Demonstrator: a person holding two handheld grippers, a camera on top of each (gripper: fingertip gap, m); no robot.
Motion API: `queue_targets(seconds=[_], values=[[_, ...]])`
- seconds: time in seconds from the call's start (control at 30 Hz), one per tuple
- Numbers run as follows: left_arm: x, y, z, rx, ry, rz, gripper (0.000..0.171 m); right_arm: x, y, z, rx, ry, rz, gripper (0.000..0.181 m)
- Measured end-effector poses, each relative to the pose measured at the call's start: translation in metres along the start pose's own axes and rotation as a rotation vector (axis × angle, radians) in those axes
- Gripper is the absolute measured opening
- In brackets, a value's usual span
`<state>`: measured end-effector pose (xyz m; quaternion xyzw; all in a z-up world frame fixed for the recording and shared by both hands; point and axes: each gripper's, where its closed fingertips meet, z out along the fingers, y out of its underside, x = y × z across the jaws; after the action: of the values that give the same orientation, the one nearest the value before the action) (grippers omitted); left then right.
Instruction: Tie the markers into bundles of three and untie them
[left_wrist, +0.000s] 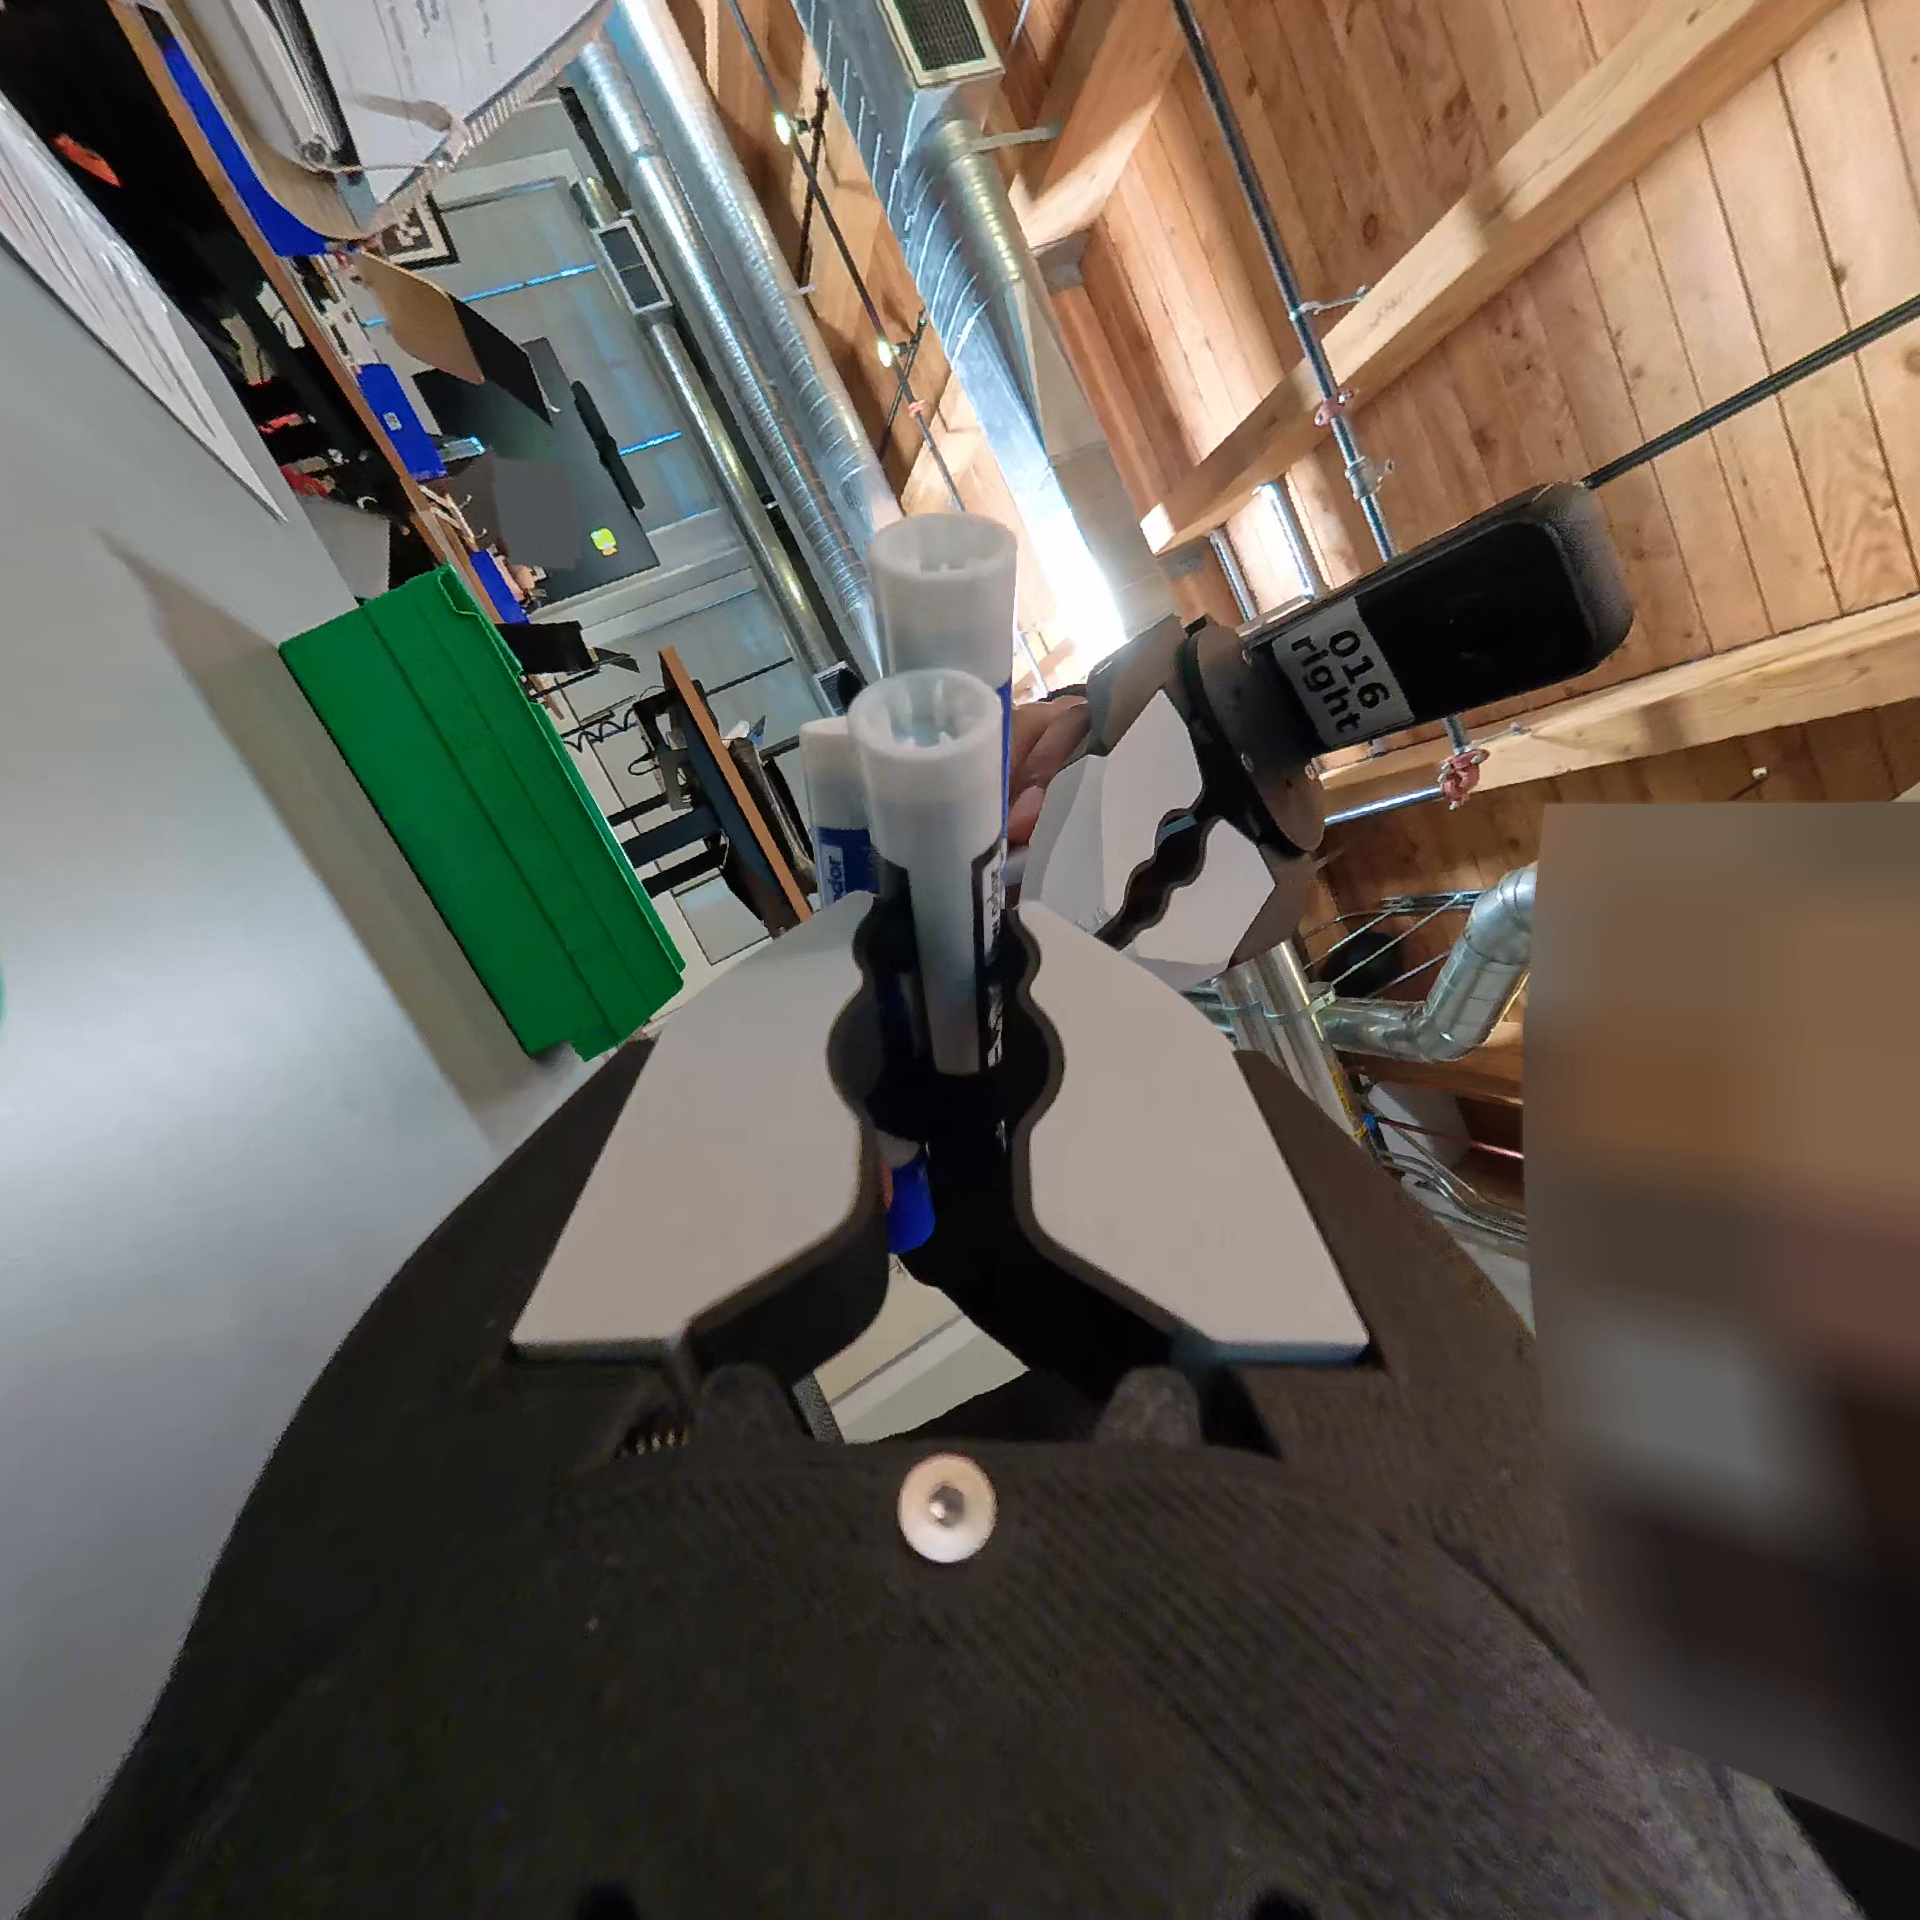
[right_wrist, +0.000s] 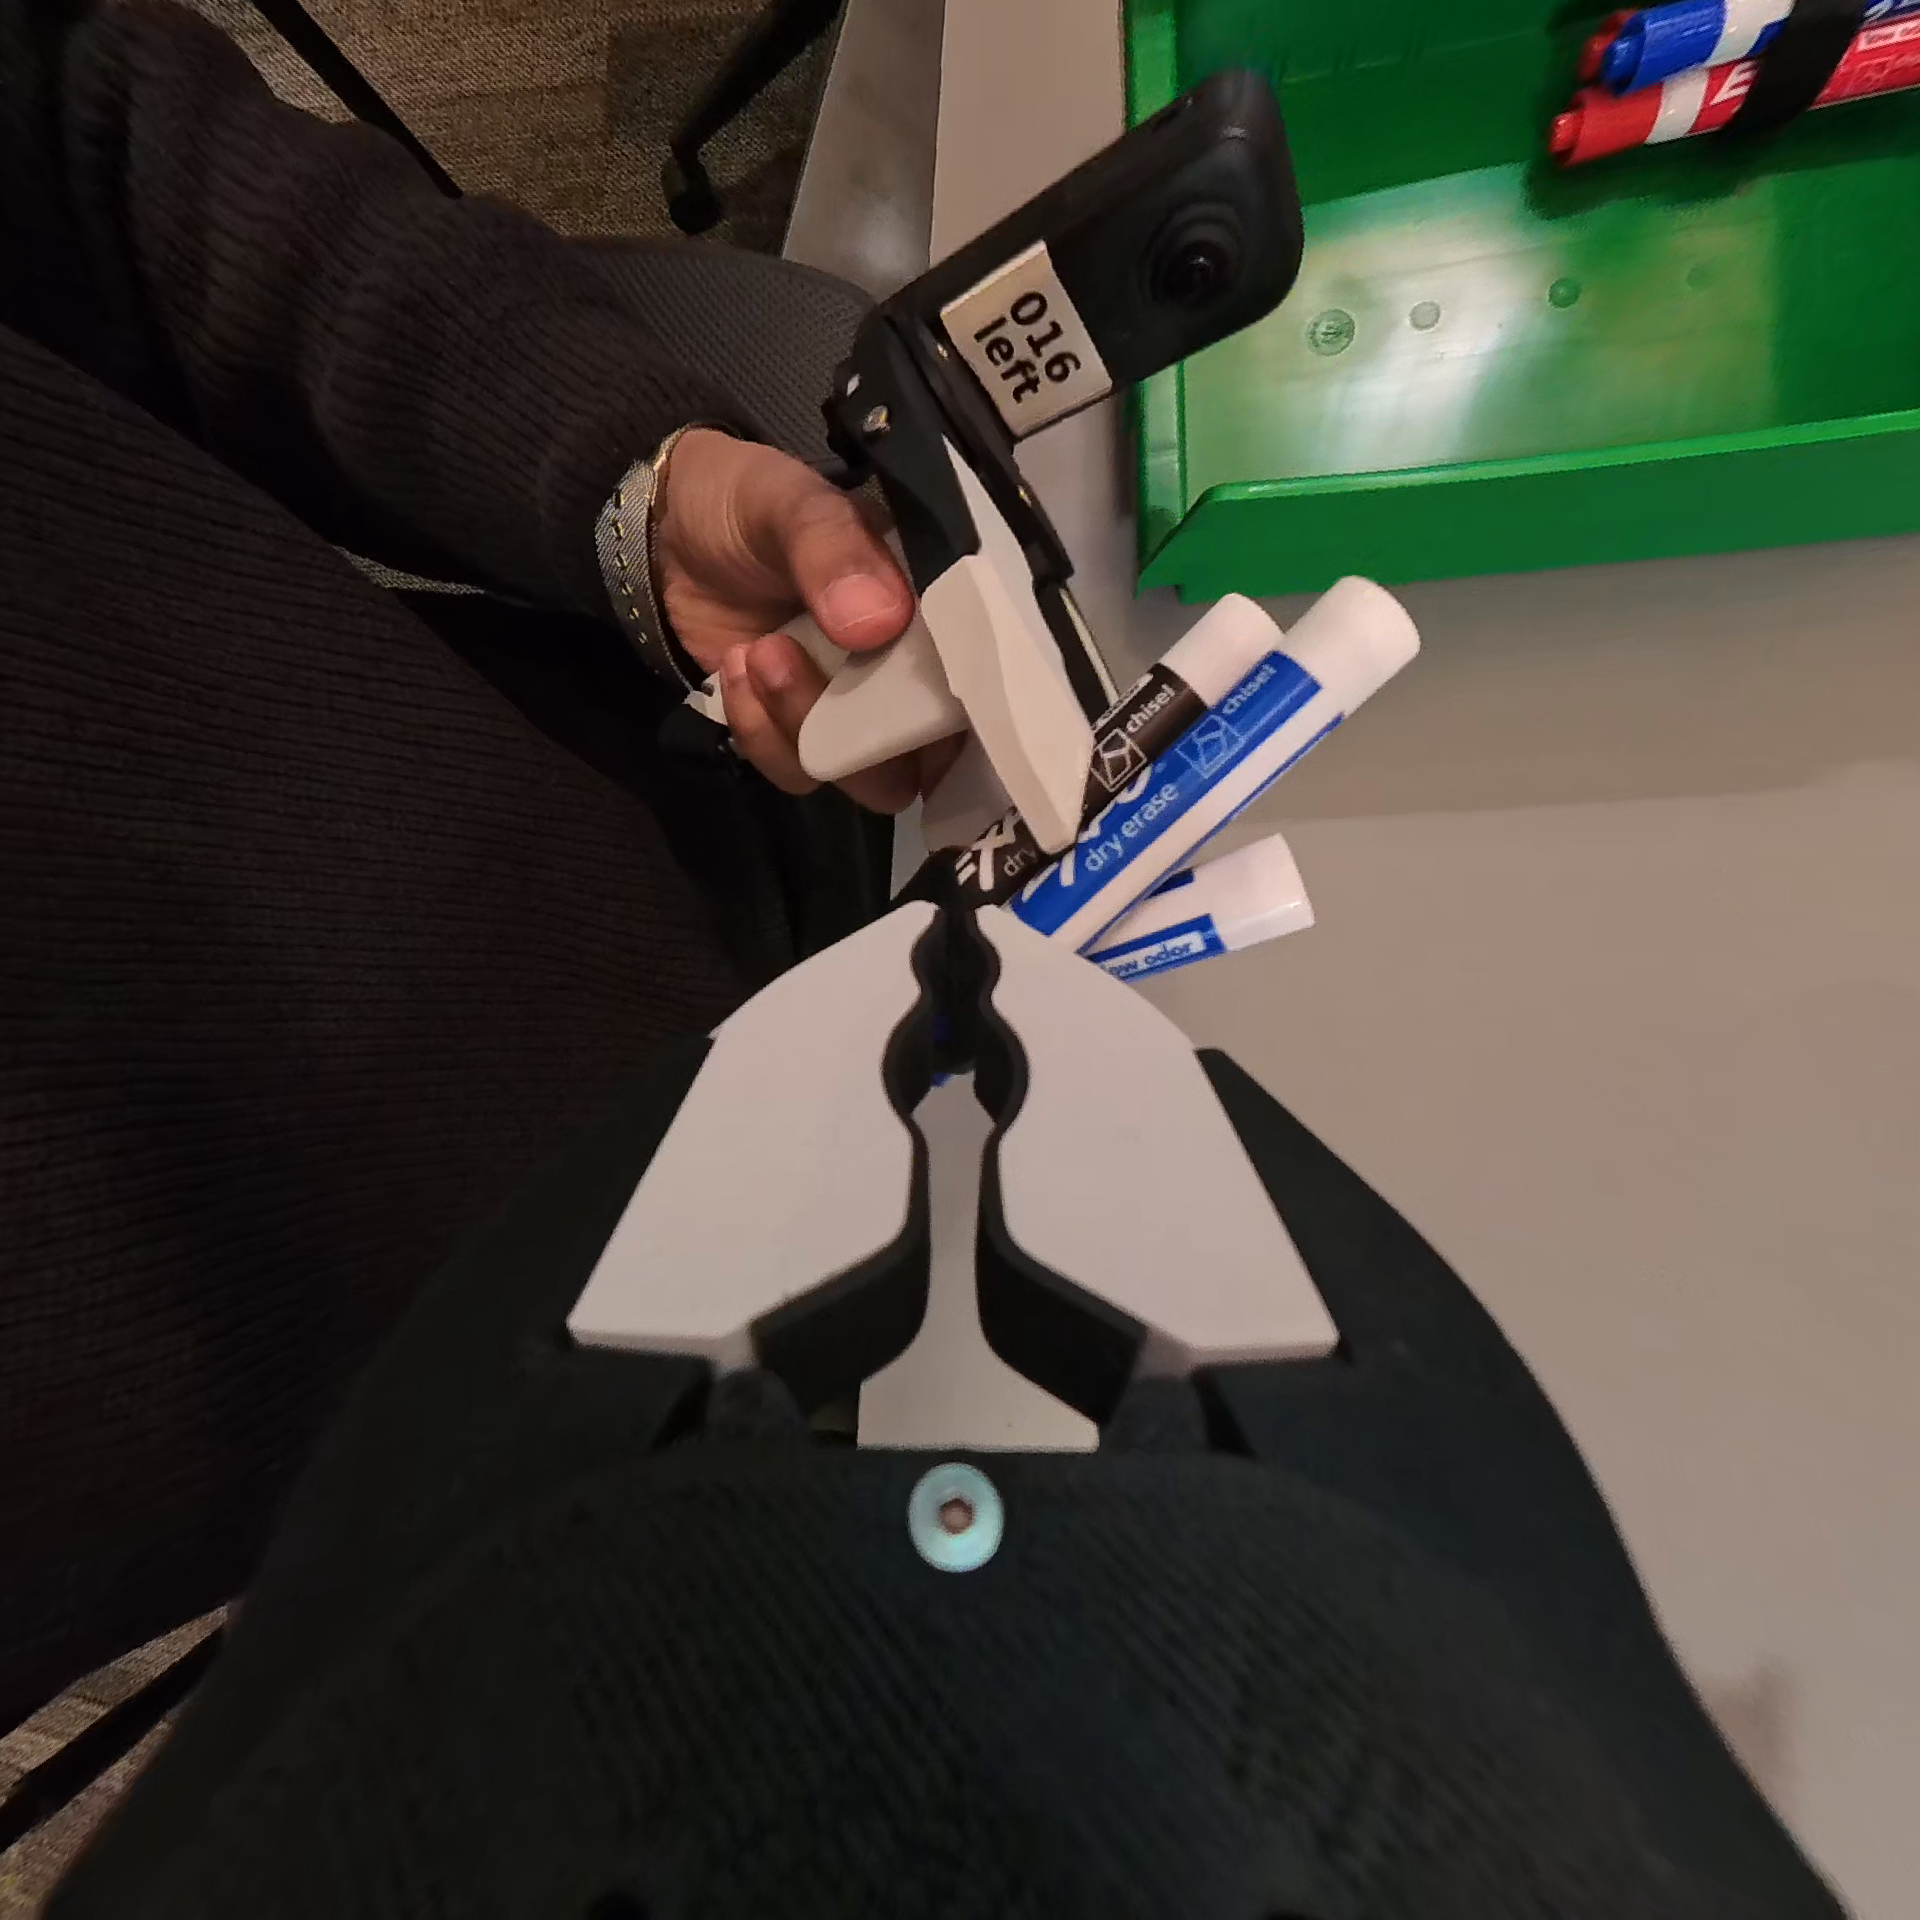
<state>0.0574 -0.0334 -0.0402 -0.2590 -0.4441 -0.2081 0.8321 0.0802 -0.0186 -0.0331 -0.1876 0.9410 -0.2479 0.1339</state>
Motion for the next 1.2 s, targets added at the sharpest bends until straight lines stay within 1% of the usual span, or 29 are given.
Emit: queue_targets(seconds=[0.33, 0.5, 0.67, 0.8, 1.03, 1.2], values=[[-0.001, -0.002, -0.001, 0.008, -0.008, 0.007, 0.023, 0.005, -0.004, -0.004, 0.024, 0.023, -0.003, 0.002], [-0.003, 0.001, 0.001, -0.014, -0.029, 0.015, 0.036, 0.009, -0.002, -0.008, 0.036, 0.037, 0.006, 0.002], [-0.004, 0.003, 0.002, -0.027, -0.032, 0.020, 0.043, 0.011, 0.001, -0.007, 0.033, 0.038, 0.009, 0.002], [-0.003, 0.004, 0.003, -0.031, -0.029, 0.030, 0.045, 0.011, -0.005, -0.004, 0.023, 0.029, -0.011, 0.002], [0.011, -0.016, -0.007, 0.066, 0.018, 0.074, 0.042, 0.016, -0.029, 0.001, 0.013, 0.021, -0.057, 0.002], [0.033, -0.037, -0.023, 0.147, 0.069, 0.148, 0.040, 0.021, -0.054, 0.012, -0.001, 0.014, -0.115, 0.002]])
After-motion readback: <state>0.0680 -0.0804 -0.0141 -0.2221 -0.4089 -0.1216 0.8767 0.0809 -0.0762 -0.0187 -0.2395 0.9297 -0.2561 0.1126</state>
